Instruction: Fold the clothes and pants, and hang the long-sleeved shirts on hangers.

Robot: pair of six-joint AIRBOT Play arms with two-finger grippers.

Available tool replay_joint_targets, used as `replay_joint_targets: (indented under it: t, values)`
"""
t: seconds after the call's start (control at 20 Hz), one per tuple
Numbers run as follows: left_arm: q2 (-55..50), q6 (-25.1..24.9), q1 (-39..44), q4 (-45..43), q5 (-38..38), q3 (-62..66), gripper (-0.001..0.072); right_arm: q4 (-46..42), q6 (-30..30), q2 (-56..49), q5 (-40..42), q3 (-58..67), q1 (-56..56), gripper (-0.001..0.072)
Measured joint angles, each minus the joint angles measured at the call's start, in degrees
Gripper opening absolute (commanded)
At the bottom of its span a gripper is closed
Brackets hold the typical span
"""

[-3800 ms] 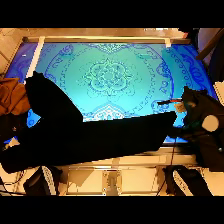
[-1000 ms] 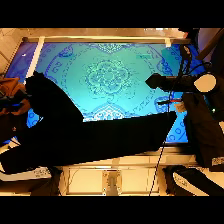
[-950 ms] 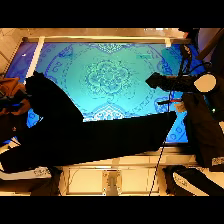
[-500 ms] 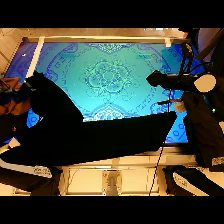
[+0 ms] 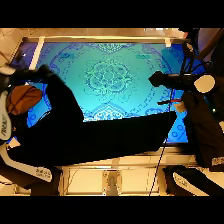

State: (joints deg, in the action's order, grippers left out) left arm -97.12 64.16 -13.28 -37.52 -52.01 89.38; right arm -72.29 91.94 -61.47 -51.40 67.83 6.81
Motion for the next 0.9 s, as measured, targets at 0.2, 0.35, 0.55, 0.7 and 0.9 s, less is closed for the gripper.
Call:
replay_joint_targets:
  t: [0.2,0.35,0.55,0.7,0.9]
  values:
    - [-2.95,-1.14,15.52,2.05,-0.59,10.88,0.0014,-4.70,0.00,0.00,0.00,0.00,0.00,0.0551]
    - [-6.99,-0.07,25.83,2.78,-1.49,17.18,0.0015,-8.17,-0.02,0.00,0.00,0.00,-0.07,0.0552]
    - [-12.31,0.59,34.47,3.10,-4.61,20.50,0.0720,-12.24,-0.02,0.00,0.00,0.00,-0.07,0.0554]
    - [-13.49,0.98,34.64,2.78,-8.74,21.62,0.0709,-14.86,-0.28,0.00,0.00,0.00,-0.11,0.0553]
    - [-10.05,6.73,23.76,-5.57,-19.28,22.95,0.0587,-16.41,-1.11,0.00,-0.02,0.00,-1.66,0.0554]
